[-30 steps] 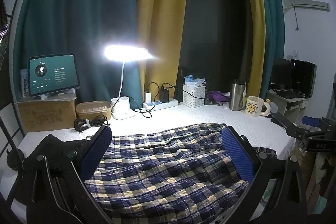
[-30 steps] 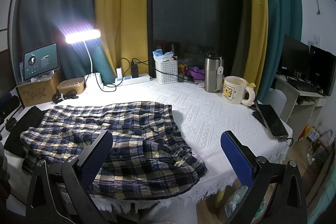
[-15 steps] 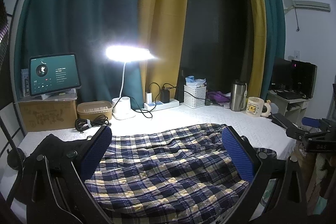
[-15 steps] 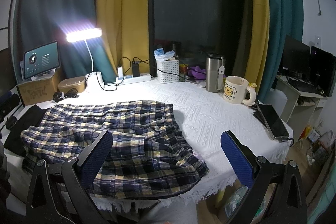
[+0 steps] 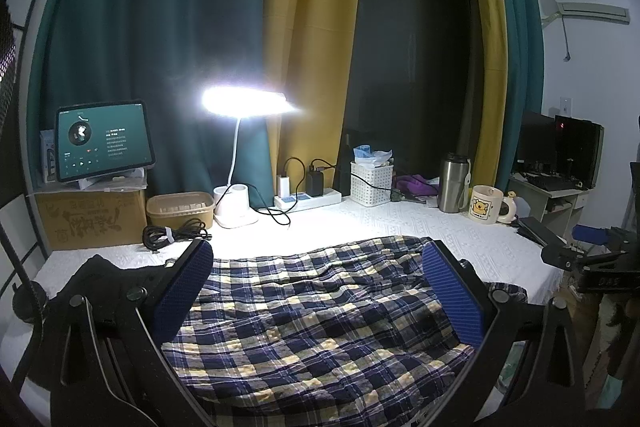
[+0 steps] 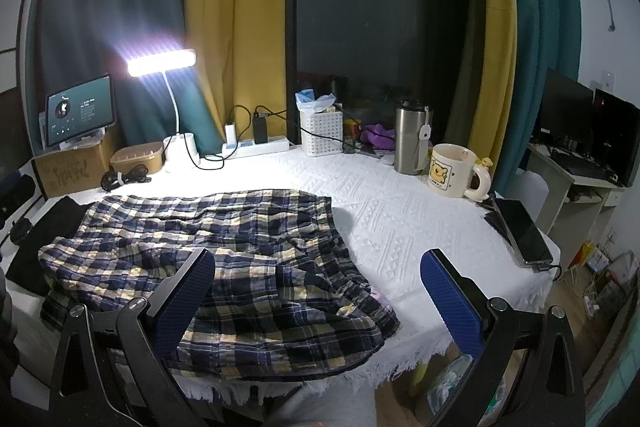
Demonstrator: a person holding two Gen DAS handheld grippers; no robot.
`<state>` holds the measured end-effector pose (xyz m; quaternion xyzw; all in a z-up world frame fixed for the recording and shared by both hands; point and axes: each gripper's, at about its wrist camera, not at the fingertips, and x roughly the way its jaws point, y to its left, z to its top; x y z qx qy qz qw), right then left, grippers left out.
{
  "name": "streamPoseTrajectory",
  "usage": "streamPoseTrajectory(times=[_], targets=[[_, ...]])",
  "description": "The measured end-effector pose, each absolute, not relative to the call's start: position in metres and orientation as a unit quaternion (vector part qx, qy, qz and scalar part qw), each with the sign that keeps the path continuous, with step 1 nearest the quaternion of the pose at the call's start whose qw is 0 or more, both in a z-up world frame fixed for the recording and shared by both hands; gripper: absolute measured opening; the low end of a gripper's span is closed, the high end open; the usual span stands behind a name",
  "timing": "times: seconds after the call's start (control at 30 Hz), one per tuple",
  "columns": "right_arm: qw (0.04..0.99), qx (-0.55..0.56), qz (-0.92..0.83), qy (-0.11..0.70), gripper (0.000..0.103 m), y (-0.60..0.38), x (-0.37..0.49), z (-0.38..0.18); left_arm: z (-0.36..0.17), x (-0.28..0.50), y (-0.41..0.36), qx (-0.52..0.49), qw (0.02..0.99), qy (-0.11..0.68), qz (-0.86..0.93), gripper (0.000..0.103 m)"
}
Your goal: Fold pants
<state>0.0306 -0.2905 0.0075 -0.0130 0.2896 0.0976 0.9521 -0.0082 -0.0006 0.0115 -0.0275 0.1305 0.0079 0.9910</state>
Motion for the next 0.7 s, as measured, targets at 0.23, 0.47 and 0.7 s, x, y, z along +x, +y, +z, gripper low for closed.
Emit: streamPoseTrajectory(times=[0.23, 0.47, 0.7], targets=[[0.948, -0.02, 0.102, 0.299, 0.103, -0.283, 0.041, 0.0, 0.011, -0.005, 0.0, -0.028, 0.991, 0.134, 0.01, 0.103], [0.94, -0.029, 0.111, 0.321, 0.103, -0.277, 0.061, -0.014, 0.002, 0.008, 0.005, -0.026, 0.988, 0.151, 0.013, 0.103], [0.934, -0.026, 0.11, 0.34, 0.103, -0.281, 0.095, -0.029, -0.009, 0.037, 0.021, -0.027, 0.983, 0.179, 0.022, 0.103]])
